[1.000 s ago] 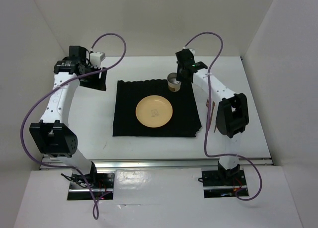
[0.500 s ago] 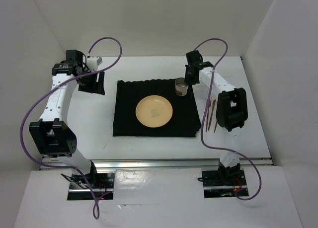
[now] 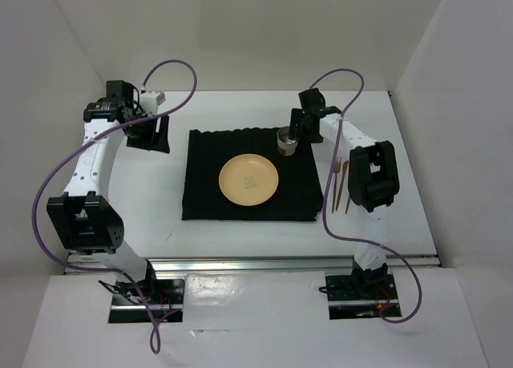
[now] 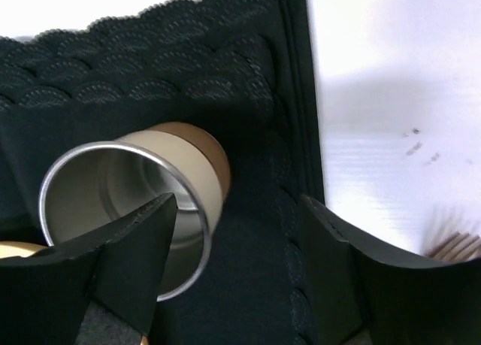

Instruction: Set the dinner table for one person

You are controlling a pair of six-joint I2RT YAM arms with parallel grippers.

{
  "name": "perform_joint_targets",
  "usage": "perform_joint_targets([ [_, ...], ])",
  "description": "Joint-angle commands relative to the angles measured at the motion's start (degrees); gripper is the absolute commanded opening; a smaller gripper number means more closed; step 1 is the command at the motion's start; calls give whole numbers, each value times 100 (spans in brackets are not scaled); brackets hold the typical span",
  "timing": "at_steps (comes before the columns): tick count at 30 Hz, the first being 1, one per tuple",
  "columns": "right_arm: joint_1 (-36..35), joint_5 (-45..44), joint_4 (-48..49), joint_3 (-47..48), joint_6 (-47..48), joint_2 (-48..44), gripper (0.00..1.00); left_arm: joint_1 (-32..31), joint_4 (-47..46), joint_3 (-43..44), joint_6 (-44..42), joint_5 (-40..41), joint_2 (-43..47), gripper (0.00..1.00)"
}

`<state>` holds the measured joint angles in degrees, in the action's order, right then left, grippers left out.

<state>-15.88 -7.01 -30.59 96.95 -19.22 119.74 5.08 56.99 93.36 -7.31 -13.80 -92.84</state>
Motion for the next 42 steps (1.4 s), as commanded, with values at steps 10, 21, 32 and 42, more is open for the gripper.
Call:
perform_joint_targets([
  [10, 866, -284, -96, -1264, 103, -2533, 81, 28, 22, -2, -60, -123, 284, 74],
  [21, 2432, 578, -466, -2400, -353, -1692, 71, 28, 22, -2, -113, -228, 336, 74],
  [32, 2432, 507, -325, -3146, -503, -1445, 50, 28, 75, -2, -165, -290, 336, 74],
  [42, 2432, -2, -483, -3271, -565, -1400, 0, 28, 128, 165, -165, -342, 284, 74],
])
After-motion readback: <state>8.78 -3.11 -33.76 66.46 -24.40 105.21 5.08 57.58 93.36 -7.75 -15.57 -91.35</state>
